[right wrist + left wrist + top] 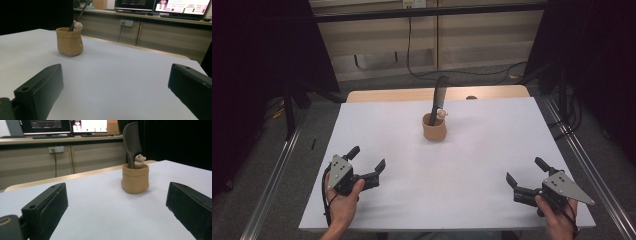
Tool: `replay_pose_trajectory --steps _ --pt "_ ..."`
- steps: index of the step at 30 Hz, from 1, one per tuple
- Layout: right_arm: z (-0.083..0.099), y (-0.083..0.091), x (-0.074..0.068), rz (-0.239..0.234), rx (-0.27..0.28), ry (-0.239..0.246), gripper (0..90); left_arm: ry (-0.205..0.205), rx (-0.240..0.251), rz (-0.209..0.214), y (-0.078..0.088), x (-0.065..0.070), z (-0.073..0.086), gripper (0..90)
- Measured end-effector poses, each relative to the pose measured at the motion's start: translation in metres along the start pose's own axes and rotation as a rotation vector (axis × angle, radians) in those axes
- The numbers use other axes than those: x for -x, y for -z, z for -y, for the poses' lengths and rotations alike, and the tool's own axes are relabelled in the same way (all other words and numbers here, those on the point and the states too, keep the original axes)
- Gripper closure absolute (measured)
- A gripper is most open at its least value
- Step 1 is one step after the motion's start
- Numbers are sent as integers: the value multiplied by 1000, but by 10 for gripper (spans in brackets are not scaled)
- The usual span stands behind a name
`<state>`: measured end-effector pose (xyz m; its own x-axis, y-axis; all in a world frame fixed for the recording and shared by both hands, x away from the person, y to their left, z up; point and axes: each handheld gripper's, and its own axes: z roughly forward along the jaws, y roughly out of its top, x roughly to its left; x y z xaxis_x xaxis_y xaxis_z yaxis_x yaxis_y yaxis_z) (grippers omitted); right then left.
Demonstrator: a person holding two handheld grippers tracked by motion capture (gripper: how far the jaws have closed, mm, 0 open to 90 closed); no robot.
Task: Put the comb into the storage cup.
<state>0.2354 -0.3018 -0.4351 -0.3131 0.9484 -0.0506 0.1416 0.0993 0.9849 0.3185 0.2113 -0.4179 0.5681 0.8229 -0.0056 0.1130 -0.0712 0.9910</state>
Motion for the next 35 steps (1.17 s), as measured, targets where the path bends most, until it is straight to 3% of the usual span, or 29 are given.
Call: replay_pose_trajectory --steps 3,15,18,20,22,25,27,30,35 --pt "0 0 0 -1 3 0 0 -20 -9 -30 6 0 2 39" --pt "0 0 0 7 2 0 0 15 -14 -76 32 -3 13 35" --pt "0 1 0 8 0 -1 0 51 -17 -74 38 0 16 34" --pt "0 1 0 7 2 0 0 52 -27 -98 43 1 18 34" --pt "0 1 0 6 3 2 0 51 -21 -99 45 -1 19 34" --pt "0 1 0 4 1 -2 0 90 11 -133 49 -5 20 34" --pt "0 1 0 7 0 -1 0 102 -11 -116 48 -6 20 34" --pt "0 1 0 2 0 0 0 98 8 -117 48 -6 20 34" --pt "0 1 1 5 -1 -8 0 99 -28 -98 43 -6 21 34"
